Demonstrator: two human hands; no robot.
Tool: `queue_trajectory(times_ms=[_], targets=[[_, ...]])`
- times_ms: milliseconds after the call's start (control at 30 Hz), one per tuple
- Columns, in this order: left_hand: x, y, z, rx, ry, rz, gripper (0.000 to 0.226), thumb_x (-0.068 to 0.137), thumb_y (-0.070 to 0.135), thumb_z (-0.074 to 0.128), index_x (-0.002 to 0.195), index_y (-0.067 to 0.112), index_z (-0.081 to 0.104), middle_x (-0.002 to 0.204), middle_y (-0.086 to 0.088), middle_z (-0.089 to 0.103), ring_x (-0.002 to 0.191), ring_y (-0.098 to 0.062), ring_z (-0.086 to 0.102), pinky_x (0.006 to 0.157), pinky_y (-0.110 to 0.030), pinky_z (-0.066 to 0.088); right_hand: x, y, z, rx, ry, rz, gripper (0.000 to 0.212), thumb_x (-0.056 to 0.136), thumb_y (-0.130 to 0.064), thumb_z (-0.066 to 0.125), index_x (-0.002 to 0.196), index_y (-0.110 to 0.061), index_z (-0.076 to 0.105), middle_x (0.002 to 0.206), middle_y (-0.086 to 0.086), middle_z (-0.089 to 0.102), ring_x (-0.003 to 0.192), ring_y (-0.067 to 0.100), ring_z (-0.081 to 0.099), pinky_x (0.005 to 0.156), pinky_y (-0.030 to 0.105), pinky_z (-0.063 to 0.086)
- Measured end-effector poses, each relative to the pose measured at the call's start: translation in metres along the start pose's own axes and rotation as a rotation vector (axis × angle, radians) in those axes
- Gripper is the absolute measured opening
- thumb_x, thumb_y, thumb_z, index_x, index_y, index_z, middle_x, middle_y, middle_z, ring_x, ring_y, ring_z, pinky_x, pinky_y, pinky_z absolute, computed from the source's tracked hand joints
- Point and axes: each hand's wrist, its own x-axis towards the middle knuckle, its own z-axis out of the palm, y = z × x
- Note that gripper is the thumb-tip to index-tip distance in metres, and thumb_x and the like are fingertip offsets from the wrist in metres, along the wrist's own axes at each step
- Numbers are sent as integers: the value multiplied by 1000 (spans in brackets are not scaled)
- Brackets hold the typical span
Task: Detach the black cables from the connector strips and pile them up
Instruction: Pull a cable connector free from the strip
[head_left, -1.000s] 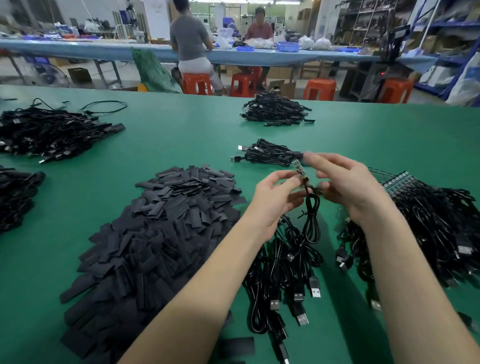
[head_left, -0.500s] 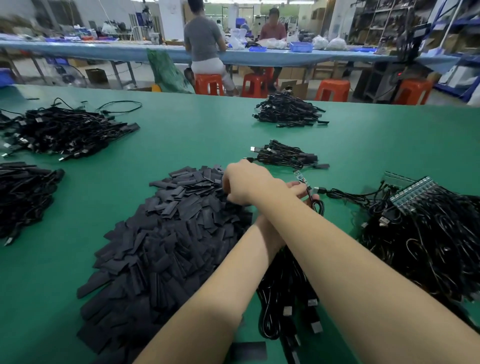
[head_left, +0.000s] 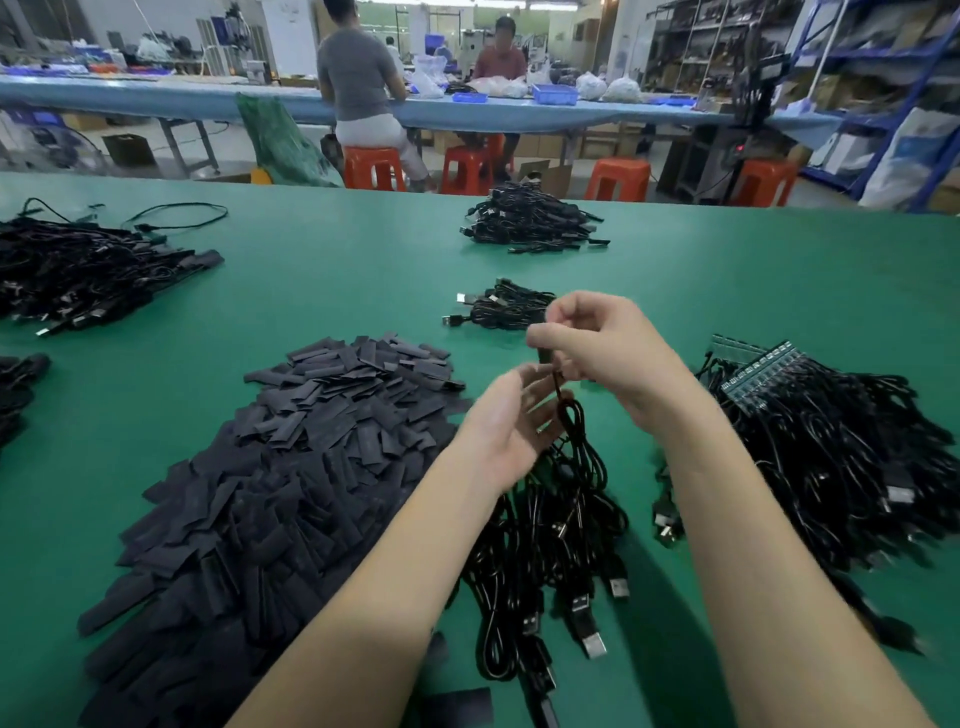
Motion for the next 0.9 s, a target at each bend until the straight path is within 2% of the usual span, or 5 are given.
queue_trajectory(times_ms=[167,233,300,500,900], targets=[[-1,6,-2,118,-35,22,5,100,20,56,98,21,61,80,5,73,63,-9,65,62,-24,47,-17,18,-33,596,1,86,23,76,-11,80,93,-16,65,82,0,70,71,10,66,60,16,50],[-3,10,-4,178,-80,18,1,97,21,62,97,21,62,80,5,73,63,-8,65,62,-23,48,-19,21,-39,743,27,92,28,69,-15,80,96,-15,73,87,1,74,77,9,68,62,15,53],[-5,15,-4,238,-119,31,8,88,23,68,96,21,65,81,5,73,64,-8,66,61,-22,50,-20,24,-41,833,36,81,21,69,-16,79,90,-19,81,85,-1,74,78,8,68,64,14,54],[-10,24,-5,338,-202,56,17,76,25,73,91,17,69,81,3,72,66,-8,63,64,-20,53,-20,30,-38,833,51,69,15,69,-17,81,82,-23,83,87,-2,77,81,7,72,69,14,55],[-17,30,-5,387,-288,50,14,81,21,72,93,16,67,79,2,67,66,-8,58,61,-18,49,-20,32,-36,868,44,8,13,70,-13,80,79,-22,82,85,-2,77,79,8,72,69,15,55]])
